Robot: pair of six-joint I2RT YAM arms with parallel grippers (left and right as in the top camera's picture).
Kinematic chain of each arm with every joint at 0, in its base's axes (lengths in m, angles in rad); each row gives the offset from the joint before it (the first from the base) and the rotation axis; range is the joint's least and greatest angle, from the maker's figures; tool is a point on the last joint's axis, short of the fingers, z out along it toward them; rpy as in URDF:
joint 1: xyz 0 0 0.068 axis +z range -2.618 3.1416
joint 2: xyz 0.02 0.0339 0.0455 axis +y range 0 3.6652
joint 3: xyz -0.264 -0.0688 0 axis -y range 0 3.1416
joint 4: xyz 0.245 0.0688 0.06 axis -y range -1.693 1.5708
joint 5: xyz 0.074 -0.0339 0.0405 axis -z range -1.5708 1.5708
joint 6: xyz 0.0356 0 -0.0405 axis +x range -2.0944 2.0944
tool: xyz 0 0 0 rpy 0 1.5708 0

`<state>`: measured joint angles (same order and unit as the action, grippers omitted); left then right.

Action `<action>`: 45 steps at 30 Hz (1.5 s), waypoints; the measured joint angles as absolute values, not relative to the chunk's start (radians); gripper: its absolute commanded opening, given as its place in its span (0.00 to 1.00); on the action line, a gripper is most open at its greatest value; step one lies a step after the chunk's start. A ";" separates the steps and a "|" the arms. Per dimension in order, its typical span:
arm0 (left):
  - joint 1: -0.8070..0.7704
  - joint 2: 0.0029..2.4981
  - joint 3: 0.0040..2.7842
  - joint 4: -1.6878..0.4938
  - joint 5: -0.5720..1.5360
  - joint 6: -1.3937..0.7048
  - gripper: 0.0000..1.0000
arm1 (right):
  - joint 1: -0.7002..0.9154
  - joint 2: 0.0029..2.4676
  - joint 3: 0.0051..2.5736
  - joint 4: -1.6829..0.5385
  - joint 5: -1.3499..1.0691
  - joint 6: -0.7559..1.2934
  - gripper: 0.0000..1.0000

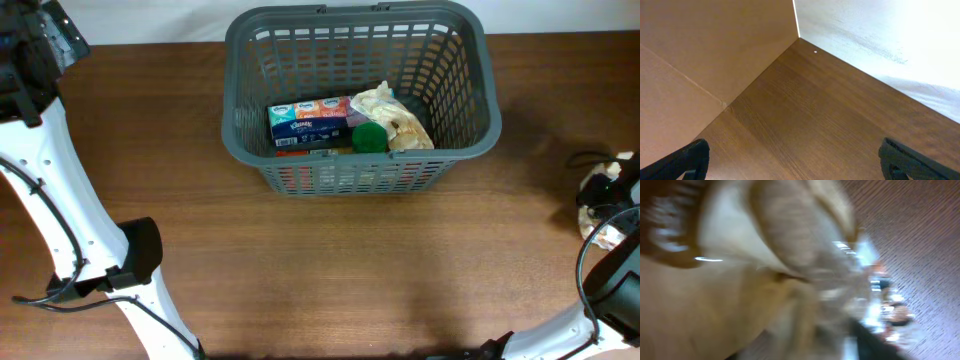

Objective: Pack container
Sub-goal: 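Move the right gripper to the brown-printed snack bag at right, then grasp the brown-printed snack bag with the right gripper and lift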

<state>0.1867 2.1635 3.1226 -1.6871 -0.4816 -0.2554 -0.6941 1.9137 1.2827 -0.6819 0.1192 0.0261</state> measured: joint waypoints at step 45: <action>0.187 2.164 3.123 -1.687 -0.482 -0.255 0.99 | -0.682 1.856 1.275 -0.766 -0.186 0.056 0.04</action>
